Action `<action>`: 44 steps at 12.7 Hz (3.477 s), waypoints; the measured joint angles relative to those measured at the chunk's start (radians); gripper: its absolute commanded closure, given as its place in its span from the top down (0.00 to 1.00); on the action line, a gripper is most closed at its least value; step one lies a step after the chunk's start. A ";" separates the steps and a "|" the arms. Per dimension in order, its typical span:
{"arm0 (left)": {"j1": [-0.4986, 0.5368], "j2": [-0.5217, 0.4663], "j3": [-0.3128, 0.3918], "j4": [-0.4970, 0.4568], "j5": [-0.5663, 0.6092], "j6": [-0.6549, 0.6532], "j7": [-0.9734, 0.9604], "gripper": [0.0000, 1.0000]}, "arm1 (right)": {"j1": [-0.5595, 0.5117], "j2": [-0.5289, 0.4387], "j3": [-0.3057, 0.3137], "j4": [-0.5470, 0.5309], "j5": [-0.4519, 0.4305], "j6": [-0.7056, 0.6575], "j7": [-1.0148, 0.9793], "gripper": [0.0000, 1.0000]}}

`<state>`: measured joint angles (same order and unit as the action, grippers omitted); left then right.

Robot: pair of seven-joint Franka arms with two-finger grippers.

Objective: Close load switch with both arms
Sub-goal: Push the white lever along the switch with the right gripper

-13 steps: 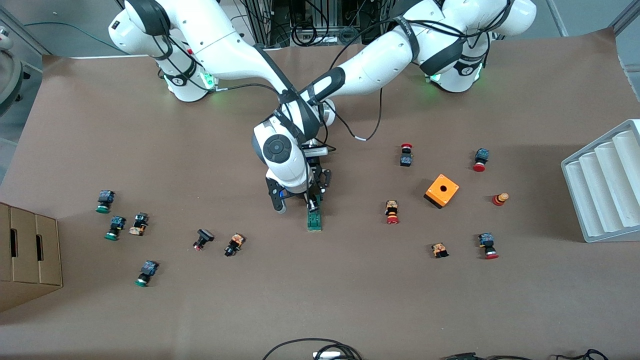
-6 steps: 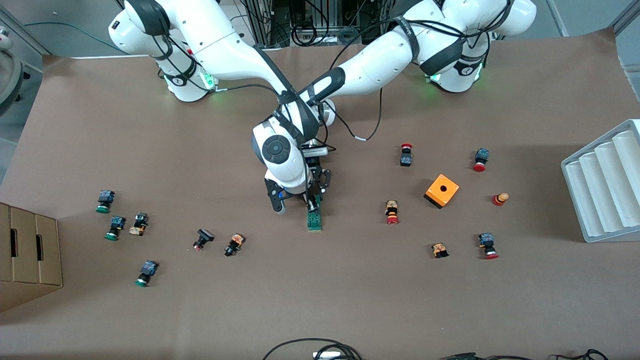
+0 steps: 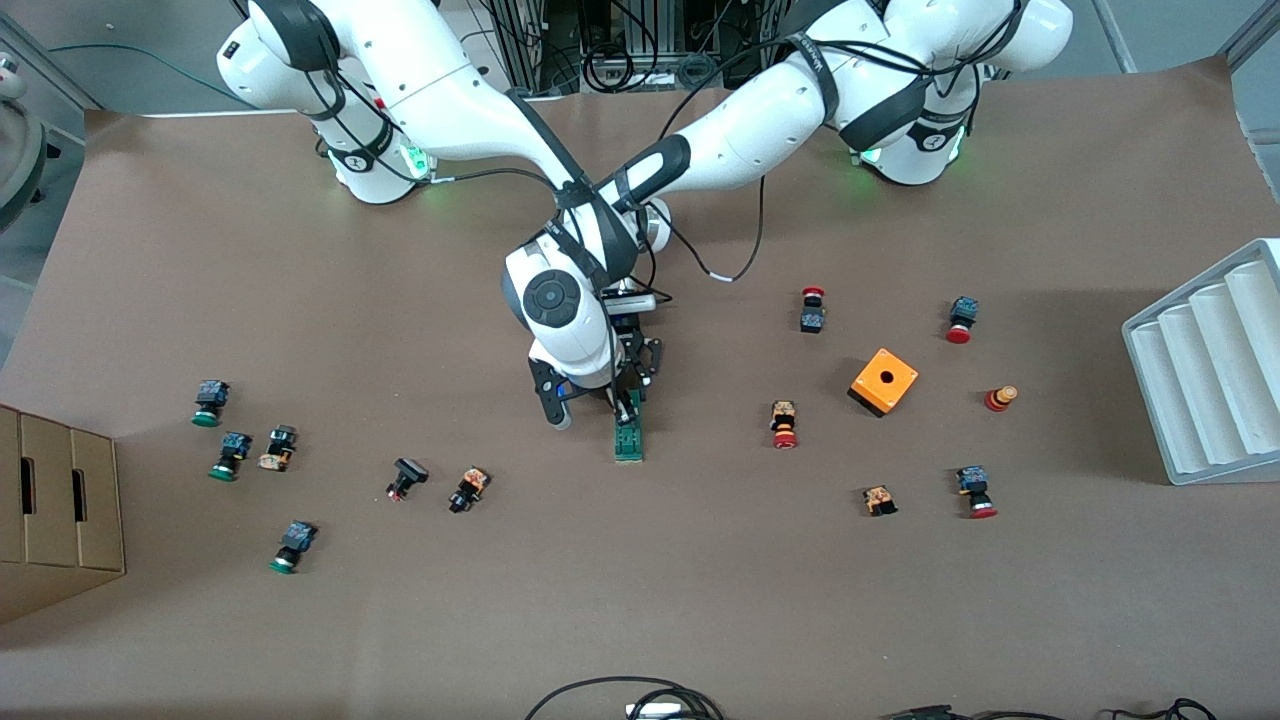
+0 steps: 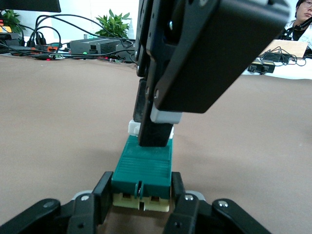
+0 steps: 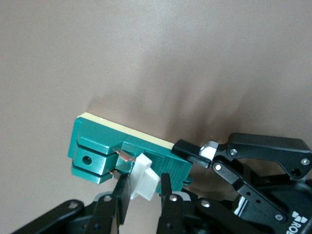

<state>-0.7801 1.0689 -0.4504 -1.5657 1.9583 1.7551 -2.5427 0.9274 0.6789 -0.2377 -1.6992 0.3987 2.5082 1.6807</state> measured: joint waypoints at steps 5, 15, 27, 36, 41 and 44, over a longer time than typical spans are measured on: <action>0.000 0.001 0.000 0.000 0.001 0.000 0.000 0.55 | -0.003 -0.002 0.002 -0.001 0.000 -0.002 0.000 0.28; 0.000 0.001 0.000 0.000 0.001 0.000 0.000 0.55 | -0.041 -0.020 0.029 0.004 0.007 -0.019 0.001 0.22; 0.000 0.001 0.000 0.000 0.001 0.000 0.000 0.55 | -0.094 0.029 0.051 0.099 0.007 -0.050 0.002 0.22; 0.000 0.001 0.000 0.000 0.001 0.000 0.000 0.55 | -0.123 0.060 0.057 0.173 0.023 -0.109 0.007 0.22; 0.000 0.001 0.000 0.000 0.001 0.000 0.001 0.58 | -0.142 0.083 0.067 0.225 0.028 -0.126 0.007 0.22; 0.000 0.002 0.000 0.000 0.001 0.000 0.001 0.57 | -0.144 0.101 0.067 0.250 0.028 -0.127 0.007 0.21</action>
<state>-0.7799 1.0704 -0.4504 -1.5652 1.9595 1.7550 -2.5418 0.7838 0.7803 -0.1706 -1.4493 0.4268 2.3816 1.6875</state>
